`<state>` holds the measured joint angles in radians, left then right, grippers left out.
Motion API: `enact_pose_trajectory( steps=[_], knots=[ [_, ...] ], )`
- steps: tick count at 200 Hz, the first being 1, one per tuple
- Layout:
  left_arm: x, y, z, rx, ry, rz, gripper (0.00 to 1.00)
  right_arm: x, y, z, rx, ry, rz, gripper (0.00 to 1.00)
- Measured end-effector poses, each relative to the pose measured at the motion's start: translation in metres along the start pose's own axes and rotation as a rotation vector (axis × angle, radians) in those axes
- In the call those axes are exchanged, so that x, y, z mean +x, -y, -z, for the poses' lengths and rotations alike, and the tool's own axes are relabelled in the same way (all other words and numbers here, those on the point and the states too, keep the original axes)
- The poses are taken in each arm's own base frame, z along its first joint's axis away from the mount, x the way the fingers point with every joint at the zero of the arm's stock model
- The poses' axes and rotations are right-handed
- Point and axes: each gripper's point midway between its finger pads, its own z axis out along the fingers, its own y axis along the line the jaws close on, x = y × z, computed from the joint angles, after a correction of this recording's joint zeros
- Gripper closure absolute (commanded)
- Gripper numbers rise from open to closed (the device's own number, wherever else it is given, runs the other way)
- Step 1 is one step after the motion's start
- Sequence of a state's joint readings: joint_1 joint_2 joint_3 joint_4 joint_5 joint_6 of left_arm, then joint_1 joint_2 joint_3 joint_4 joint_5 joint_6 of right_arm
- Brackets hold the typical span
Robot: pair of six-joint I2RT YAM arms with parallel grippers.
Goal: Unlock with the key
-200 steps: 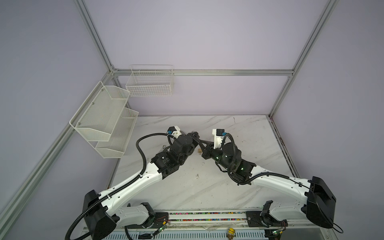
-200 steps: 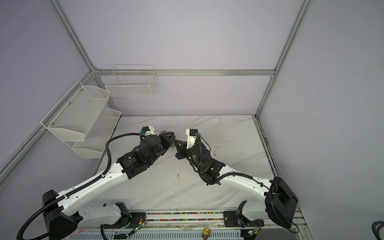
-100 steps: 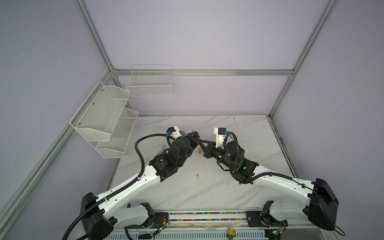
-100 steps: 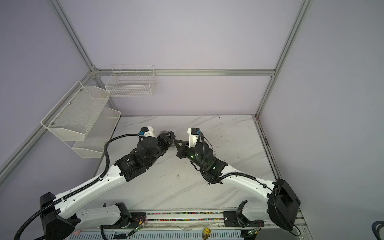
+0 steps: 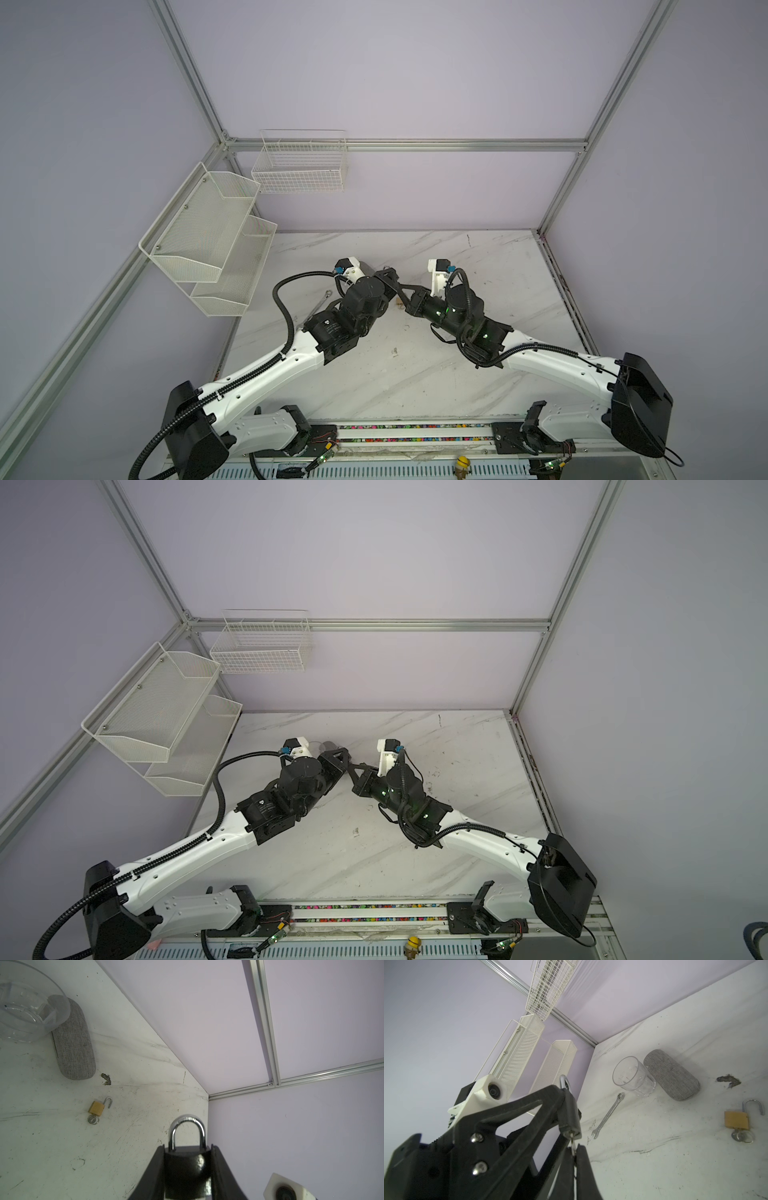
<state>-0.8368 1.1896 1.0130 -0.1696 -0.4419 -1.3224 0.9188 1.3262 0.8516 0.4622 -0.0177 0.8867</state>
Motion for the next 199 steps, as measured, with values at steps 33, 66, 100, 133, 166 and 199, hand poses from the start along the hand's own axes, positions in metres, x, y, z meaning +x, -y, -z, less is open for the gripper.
enact_pose_trajectory(
  steps=[33,66,100,133,166,199],
  knots=[
    [0.003,-0.003,-0.001,-0.006,-0.004,-0.004,1.00,0.002,0.003,0.001,-0.005,0.002,-0.079,1.00],
    [0.011,0.000,0.000,0.011,-0.039,0.001,1.00,0.000,0.005,0.002,-0.024,0.026,-0.150,1.00],
    [0.018,0.011,0.006,0.050,-0.063,0.026,1.00,-0.018,0.005,0.004,-0.031,0.090,-0.195,1.00],
    [0.021,0.012,0.006,0.058,-0.085,0.019,0.96,-0.021,0.005,0.009,-0.019,0.100,-0.158,1.00],
    [0.024,0.015,0.012,0.076,-0.116,-0.034,0.72,-0.022,-0.001,0.018,-0.007,0.100,-0.081,1.00],
    [0.014,0.014,0.025,0.072,-0.101,-0.136,0.61,-0.026,-0.008,0.026,0.005,0.113,0.038,1.00]
  ],
)
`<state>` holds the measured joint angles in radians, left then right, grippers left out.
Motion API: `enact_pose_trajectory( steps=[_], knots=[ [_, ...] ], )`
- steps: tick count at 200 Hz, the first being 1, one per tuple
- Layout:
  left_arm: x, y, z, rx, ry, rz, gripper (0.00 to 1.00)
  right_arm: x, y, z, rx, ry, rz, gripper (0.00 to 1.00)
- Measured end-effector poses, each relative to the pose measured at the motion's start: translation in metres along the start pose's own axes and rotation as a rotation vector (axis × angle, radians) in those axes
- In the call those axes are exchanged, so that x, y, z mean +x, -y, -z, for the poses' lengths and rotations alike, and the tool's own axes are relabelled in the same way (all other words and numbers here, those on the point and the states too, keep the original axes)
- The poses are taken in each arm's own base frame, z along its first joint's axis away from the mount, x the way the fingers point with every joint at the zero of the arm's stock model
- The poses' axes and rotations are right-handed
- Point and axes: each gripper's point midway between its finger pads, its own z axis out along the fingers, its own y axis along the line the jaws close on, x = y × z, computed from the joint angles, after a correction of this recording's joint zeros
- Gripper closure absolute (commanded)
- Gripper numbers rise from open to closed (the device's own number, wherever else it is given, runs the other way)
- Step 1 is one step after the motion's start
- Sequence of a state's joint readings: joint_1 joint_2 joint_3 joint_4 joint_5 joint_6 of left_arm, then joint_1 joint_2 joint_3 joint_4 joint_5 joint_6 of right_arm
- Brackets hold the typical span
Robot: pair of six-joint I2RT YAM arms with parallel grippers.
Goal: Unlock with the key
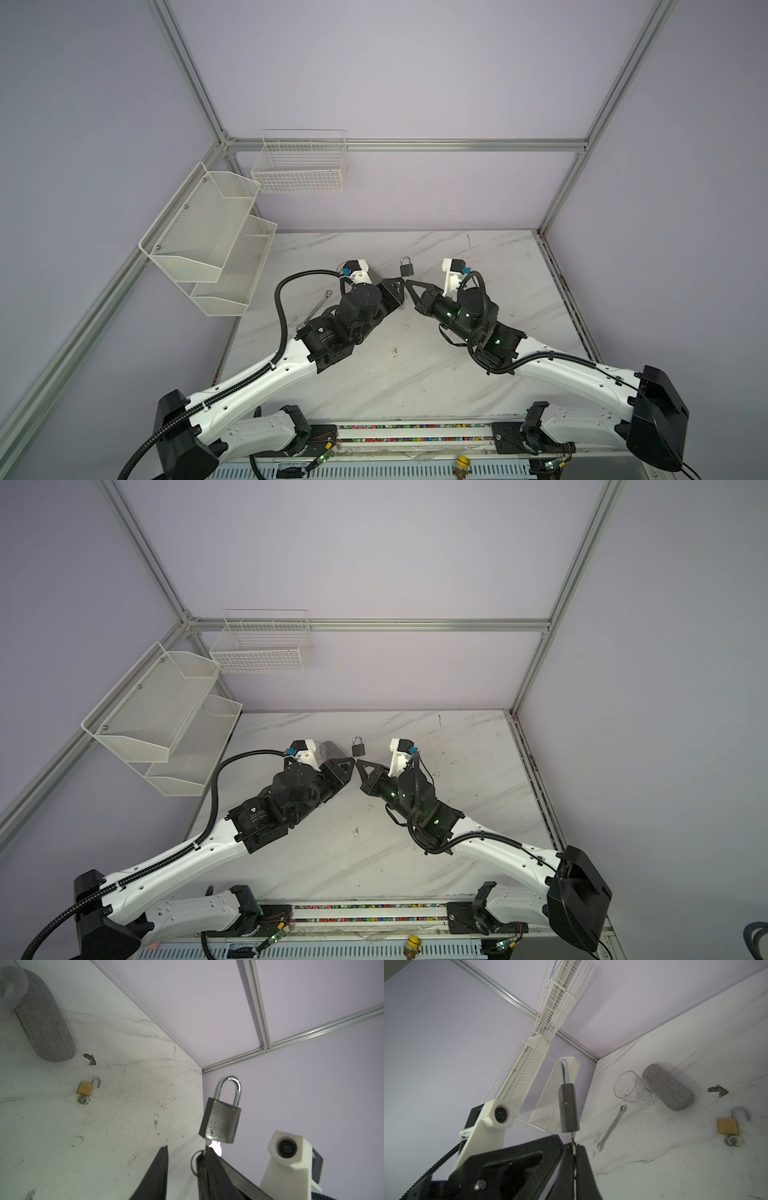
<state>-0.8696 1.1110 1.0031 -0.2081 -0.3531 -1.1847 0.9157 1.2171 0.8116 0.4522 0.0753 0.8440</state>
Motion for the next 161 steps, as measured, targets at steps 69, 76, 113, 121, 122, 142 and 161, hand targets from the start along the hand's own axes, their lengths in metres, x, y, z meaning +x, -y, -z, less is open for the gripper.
enact_pose_trajectory(
  steps=[69,76,113,121,122,142,161],
  knots=[
    [-0.009,0.004,0.000,-0.040,0.011,-0.255,0.40,0.007,0.001,-0.009,0.037,-0.054,0.164,1.00],
    [-0.010,0.008,-0.001,-0.034,0.013,-0.270,0.40,0.008,0.001,-0.010,0.041,-0.059,0.172,1.00],
    [-0.013,0.015,-0.006,-0.030,0.020,-0.321,0.35,0.014,0.004,-0.013,0.049,-0.080,0.191,1.00],
    [-0.014,0.015,-0.007,-0.045,0.023,-0.325,0.35,0.015,0.004,-0.013,0.049,-0.084,0.196,1.00],
    [-0.014,0.014,-0.007,-0.047,0.023,-0.326,0.35,0.015,0.004,-0.013,0.049,-0.085,0.196,1.00],
    [-0.020,0.014,-0.011,-0.084,0.033,-0.329,0.37,0.020,0.004,-0.013,0.053,-0.100,0.210,1.00],
    [-0.026,0.012,-0.013,-0.105,0.038,-0.320,0.38,0.023,0.004,-0.012,0.054,-0.110,0.219,1.00]
  ],
)
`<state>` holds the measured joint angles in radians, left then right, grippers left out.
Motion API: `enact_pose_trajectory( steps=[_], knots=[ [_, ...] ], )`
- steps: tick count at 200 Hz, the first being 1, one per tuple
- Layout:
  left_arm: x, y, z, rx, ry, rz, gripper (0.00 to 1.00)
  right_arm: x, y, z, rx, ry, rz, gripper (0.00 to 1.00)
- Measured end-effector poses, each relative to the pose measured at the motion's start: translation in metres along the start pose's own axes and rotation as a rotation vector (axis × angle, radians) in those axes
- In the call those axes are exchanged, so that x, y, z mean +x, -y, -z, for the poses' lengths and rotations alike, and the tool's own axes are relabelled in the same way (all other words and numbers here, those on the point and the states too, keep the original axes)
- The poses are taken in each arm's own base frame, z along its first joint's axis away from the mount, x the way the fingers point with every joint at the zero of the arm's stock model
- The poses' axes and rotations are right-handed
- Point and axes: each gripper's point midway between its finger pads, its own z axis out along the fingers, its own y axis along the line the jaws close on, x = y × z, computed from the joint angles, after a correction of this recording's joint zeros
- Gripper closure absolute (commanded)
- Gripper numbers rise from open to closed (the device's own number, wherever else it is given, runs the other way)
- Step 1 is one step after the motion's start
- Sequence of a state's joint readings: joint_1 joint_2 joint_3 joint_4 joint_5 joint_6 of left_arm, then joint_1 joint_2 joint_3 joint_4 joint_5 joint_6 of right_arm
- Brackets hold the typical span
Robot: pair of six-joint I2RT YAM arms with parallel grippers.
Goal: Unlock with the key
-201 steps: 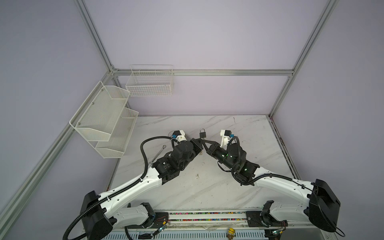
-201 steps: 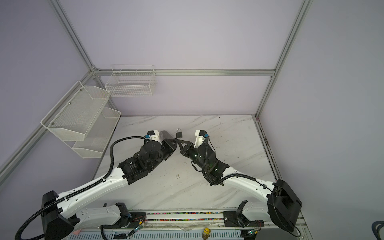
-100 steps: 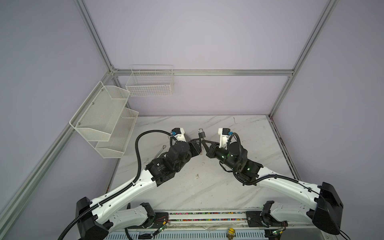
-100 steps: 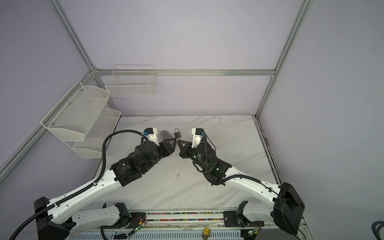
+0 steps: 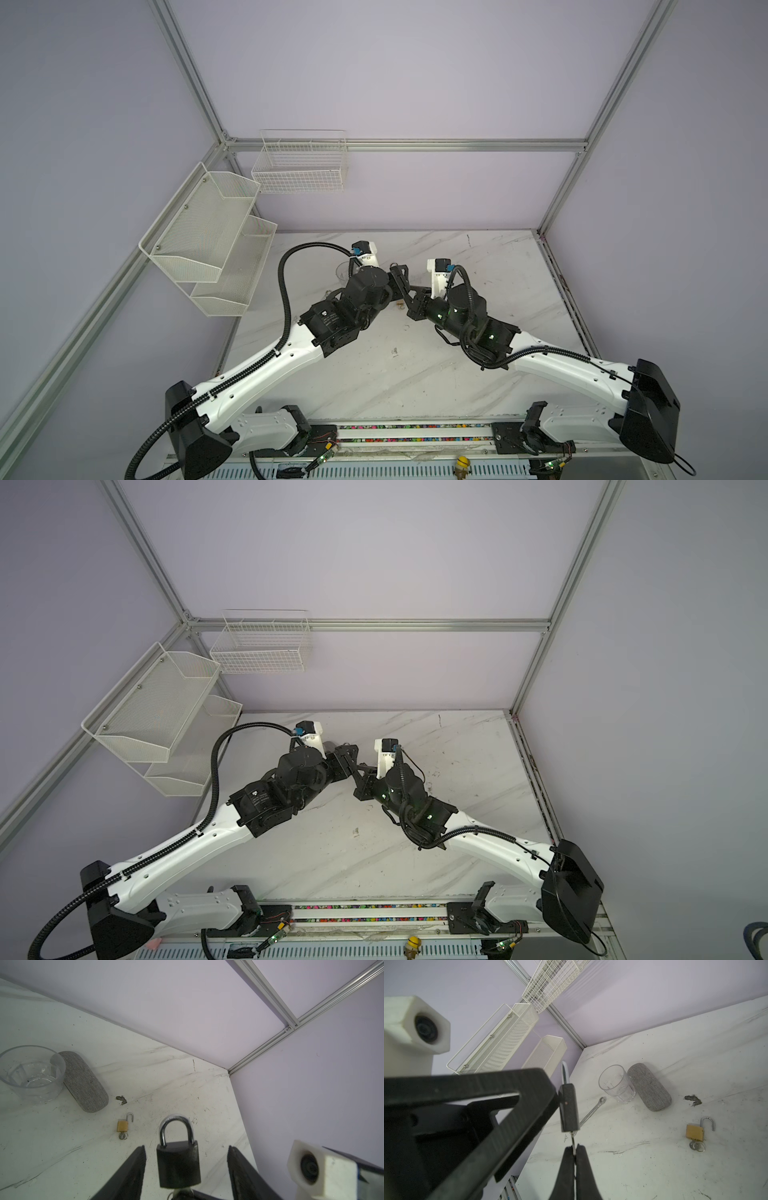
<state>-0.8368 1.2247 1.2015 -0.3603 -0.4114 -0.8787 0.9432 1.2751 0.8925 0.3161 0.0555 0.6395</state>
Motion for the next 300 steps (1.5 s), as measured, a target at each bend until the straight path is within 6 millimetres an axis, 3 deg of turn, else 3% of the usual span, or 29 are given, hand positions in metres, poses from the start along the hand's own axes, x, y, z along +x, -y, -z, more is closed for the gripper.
enact_pose_trajectory(
  steps=[31,73,133,213,260,300],
  knots=[
    [-0.002,-0.002,-0.007,-0.020,-0.015,0.008,0.41,0.003,-0.001,0.000,0.001,-0.008,0.013,1.00],
    [0.011,-0.010,-0.017,-0.059,-0.063,0.012,0.47,0.003,0.001,0.000,0.011,-0.008,0.030,1.00],
    [0.018,-0.008,-0.018,-0.047,-0.096,0.028,0.58,-0.004,-0.005,0.000,0.012,-0.003,0.057,1.00],
    [0.019,-0.011,-0.020,-0.055,-0.105,0.028,0.57,-0.001,-0.001,0.000,0.045,-0.026,0.085,1.00],
    [0.019,-0.013,-0.021,-0.060,-0.105,0.028,0.64,0.001,0.001,-0.005,0.063,-0.041,0.100,1.00],
    [0.020,-0.014,-0.026,-0.065,-0.108,0.037,0.79,0.003,0.005,-0.008,0.085,-0.055,0.113,1.00]
  ],
)
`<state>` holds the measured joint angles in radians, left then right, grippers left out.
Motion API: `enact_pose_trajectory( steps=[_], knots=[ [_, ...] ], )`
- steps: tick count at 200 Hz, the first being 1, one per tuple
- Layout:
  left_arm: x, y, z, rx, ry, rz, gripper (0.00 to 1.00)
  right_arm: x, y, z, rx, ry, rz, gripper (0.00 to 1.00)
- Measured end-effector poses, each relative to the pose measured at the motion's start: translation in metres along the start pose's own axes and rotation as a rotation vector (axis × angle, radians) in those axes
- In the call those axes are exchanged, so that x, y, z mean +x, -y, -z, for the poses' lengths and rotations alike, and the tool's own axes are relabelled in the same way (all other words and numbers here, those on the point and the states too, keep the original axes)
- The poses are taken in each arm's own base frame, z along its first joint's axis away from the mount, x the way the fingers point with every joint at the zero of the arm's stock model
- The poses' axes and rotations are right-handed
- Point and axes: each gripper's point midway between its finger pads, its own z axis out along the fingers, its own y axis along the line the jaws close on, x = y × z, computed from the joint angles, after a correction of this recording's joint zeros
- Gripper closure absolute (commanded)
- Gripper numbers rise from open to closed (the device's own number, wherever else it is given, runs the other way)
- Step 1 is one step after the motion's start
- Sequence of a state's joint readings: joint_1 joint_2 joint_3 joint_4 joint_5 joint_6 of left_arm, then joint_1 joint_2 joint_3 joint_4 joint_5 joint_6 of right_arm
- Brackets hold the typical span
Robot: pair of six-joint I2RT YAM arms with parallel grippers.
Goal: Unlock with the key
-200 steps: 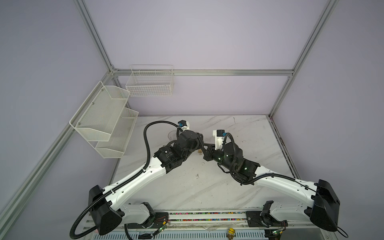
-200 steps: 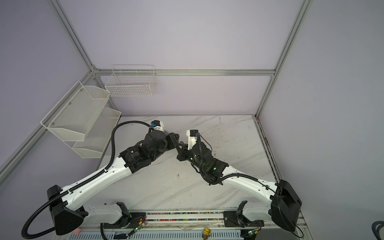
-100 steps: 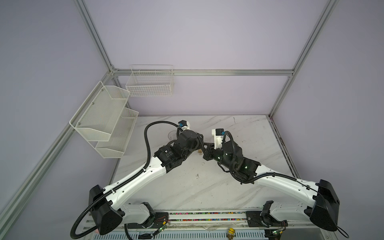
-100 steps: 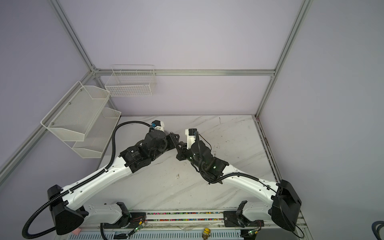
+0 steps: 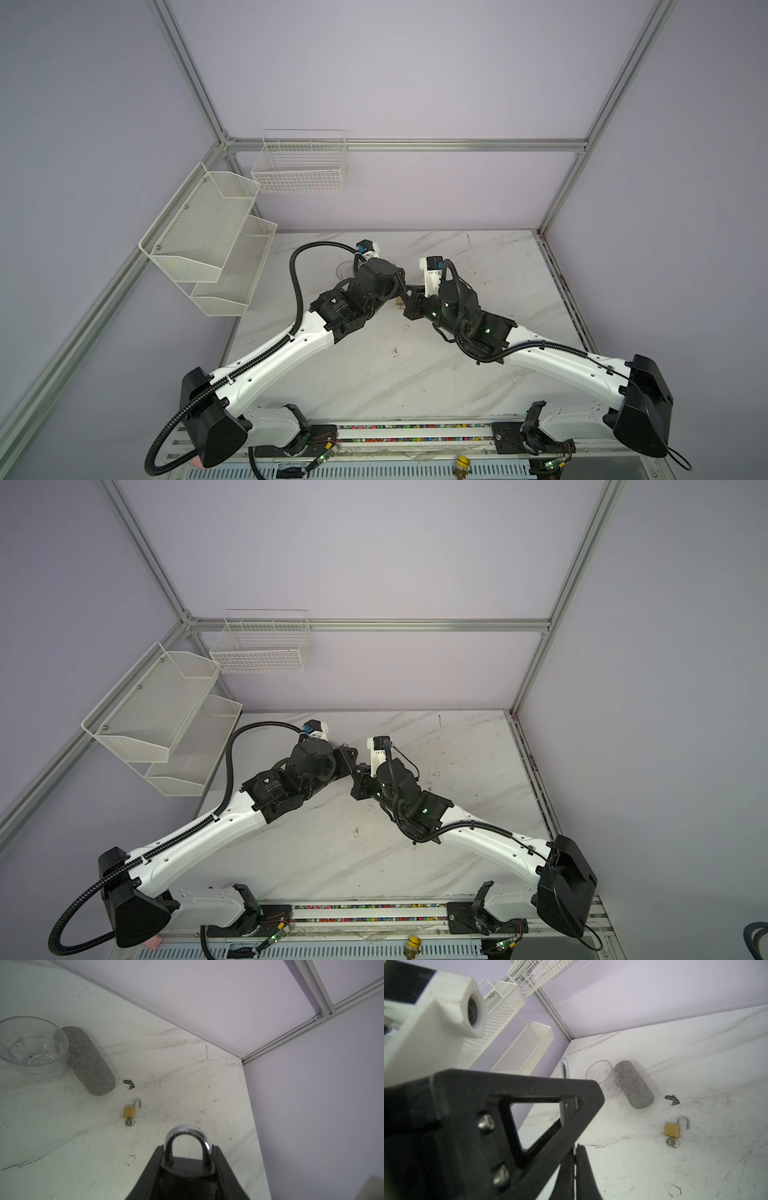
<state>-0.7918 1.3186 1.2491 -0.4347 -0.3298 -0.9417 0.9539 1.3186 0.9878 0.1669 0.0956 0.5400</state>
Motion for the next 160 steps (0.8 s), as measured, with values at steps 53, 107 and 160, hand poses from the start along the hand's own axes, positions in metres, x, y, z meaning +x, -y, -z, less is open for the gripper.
enact_pose_trajectory(
  steps=[53,107,160],
  knots=[
    [-0.001,0.000,-0.002,0.017,-0.022,0.028,1.00,-0.001,0.002,0.000,0.013,0.003,0.016,1.00],
    [-0.005,0.008,0.002,0.058,-0.018,0.068,1.00,-0.008,-0.003,0.008,-0.006,0.025,0.027,0.86],
    [-0.015,0.009,0.011,0.075,0.004,0.110,1.00,-0.015,-0.013,0.031,-0.096,0.073,0.014,0.76]
  ],
)
